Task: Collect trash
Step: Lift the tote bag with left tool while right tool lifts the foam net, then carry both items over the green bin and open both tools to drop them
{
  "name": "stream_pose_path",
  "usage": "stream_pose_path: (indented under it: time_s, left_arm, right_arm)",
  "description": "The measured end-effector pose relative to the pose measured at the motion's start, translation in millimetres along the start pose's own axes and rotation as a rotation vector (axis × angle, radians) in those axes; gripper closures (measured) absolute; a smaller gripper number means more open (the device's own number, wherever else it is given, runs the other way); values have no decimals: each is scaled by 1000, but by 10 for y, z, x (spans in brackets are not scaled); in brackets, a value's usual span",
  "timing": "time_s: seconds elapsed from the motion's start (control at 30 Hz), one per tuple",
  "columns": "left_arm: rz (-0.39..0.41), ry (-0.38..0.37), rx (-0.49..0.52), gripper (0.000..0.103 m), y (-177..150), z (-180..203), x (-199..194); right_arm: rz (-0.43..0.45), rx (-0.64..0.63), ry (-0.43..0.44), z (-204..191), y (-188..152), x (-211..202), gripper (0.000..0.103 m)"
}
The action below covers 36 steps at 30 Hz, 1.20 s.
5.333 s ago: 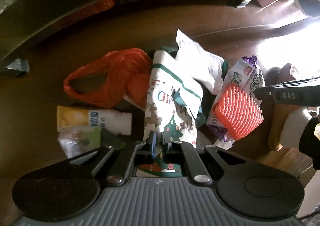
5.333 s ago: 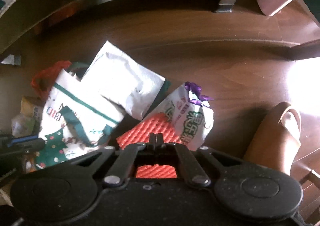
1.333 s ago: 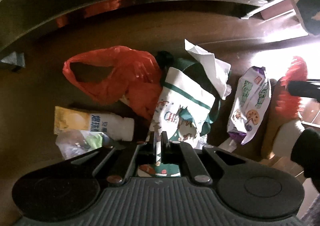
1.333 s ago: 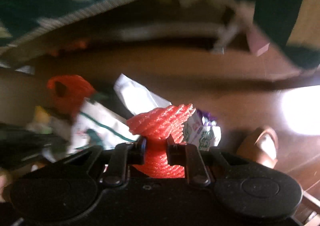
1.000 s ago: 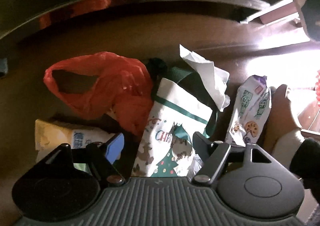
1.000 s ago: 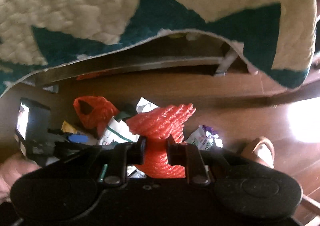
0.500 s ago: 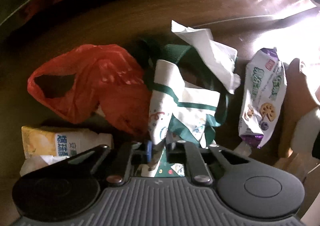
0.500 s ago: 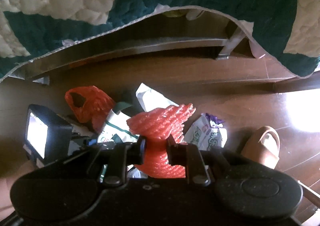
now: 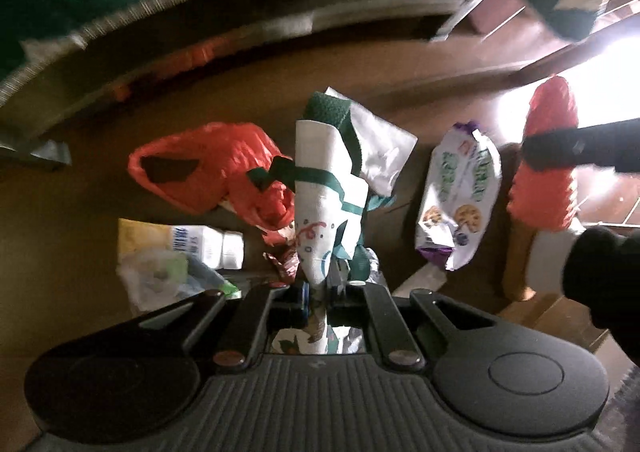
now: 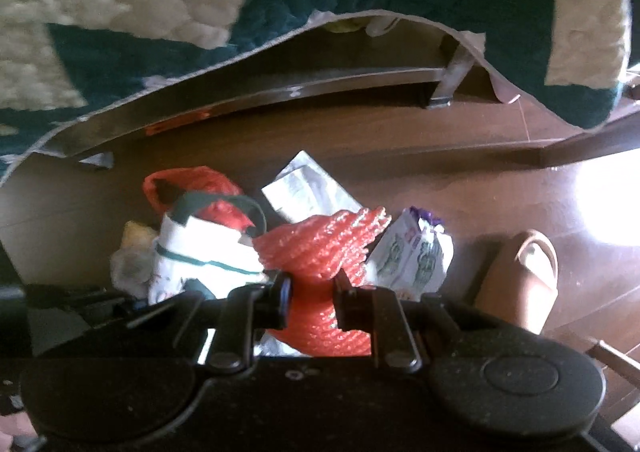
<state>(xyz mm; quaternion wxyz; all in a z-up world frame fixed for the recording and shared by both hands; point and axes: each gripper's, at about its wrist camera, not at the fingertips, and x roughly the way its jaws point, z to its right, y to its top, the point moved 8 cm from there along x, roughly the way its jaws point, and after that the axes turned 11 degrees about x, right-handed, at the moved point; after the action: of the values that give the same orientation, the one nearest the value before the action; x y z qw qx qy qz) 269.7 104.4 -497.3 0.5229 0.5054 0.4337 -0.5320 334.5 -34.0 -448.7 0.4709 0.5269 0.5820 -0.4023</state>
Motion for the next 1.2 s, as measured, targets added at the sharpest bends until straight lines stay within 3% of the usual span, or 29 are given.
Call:
stream_pose_path:
  time_s: [0.3, 0.5, 0.77, 1.2]
  left_arm:
    - [157, 43, 5, 96, -77, 205, -1275]
    - [292, 69, 31, 96, -68, 498, -2120]
    - [431, 80, 101, 96, 63, 1012, -3001]
    - [682, 73, 297, 96, 536, 2051, -4328]
  right_arm:
    - [148, -82, 130, -36, -441, -1249, 84]
    - [269, -162, 155, -5, -661, -2136, 84]
    - [286, -165, 193, 225, -918, -2956, 84]
    - [402, -175, 261, 536, -1058, -4185, 84]
